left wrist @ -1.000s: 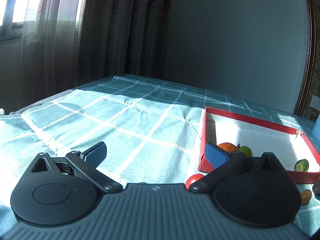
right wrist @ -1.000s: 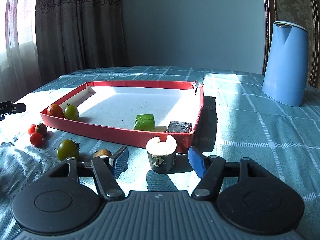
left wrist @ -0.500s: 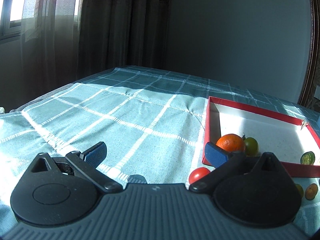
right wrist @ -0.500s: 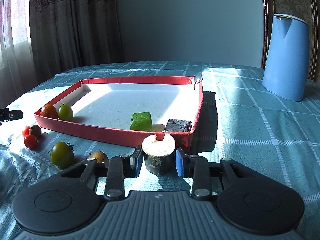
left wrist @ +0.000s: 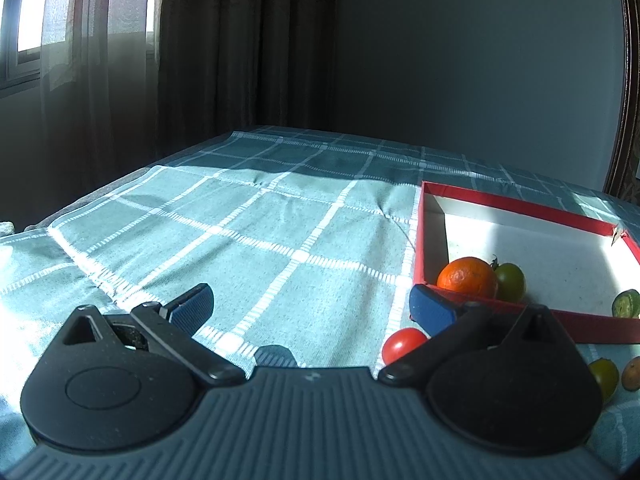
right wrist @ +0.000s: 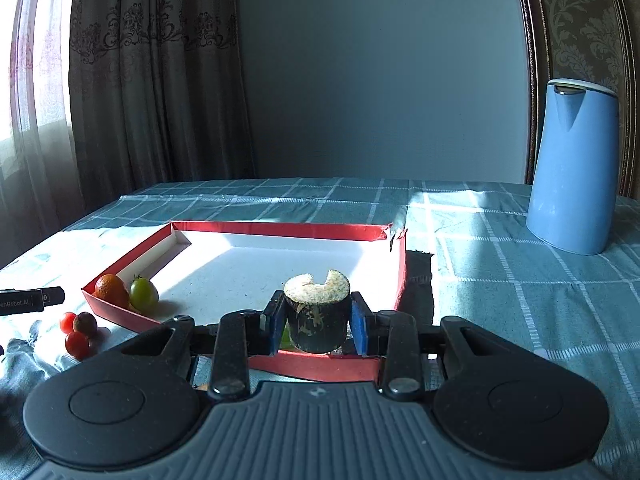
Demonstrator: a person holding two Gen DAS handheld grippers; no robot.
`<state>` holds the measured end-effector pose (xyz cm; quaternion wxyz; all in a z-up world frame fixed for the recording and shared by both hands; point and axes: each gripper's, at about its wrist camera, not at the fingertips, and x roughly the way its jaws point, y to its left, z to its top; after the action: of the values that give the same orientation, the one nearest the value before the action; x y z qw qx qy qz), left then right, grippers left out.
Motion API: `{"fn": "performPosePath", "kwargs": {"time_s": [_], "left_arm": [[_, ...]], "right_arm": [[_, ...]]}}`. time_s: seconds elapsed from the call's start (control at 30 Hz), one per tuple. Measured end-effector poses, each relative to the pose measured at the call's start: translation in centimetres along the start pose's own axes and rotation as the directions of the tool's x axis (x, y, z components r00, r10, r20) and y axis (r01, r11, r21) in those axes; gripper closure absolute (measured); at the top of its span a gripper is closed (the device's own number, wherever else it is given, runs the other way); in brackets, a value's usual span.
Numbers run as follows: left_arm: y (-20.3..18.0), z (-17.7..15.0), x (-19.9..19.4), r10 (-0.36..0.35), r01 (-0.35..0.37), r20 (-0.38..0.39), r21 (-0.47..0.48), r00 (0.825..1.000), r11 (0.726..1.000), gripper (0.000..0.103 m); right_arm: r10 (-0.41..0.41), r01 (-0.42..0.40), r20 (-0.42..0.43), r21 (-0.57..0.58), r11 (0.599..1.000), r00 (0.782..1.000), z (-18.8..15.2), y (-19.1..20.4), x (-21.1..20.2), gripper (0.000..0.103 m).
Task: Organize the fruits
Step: 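Carry the wooden stump over the tray and lower it inside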
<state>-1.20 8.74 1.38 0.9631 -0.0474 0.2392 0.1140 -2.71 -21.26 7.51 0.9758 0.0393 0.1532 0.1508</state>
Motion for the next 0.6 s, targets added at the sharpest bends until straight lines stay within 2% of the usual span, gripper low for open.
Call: {"fn": "performPosePath", "kwargs": {"time_s": [0.2, 0.33, 0.6], "left_arm": [[0.1, 0.0, 0.2, 0.001, -0.001, -0.008, 0.0, 1.0, 1.0, 0.0], [0.1, -0.1, 0.2, 0.0, 0.0, -0.013, 0.004, 1.0, 1.0, 0.0], [0.0, -0.1, 0.3, 0.004, -0.004, -0.016, 0.008, 1.0, 1.0, 0.0]], "right_arm": [[-0.014, 0.014, -0.021, -0.007, 1.0, 1.0, 1.7, -0.9, 2.9, 0.07], [-0.032, 0.032, -0.064, 0.007, 0.999, 0.997, 1.1, -1.6, 4.8, 0.07], [-0.044, 0.045, -0.098, 0.001, 0.999, 0.994, 0.3, -1.8, 6.0, 0.07]]}}
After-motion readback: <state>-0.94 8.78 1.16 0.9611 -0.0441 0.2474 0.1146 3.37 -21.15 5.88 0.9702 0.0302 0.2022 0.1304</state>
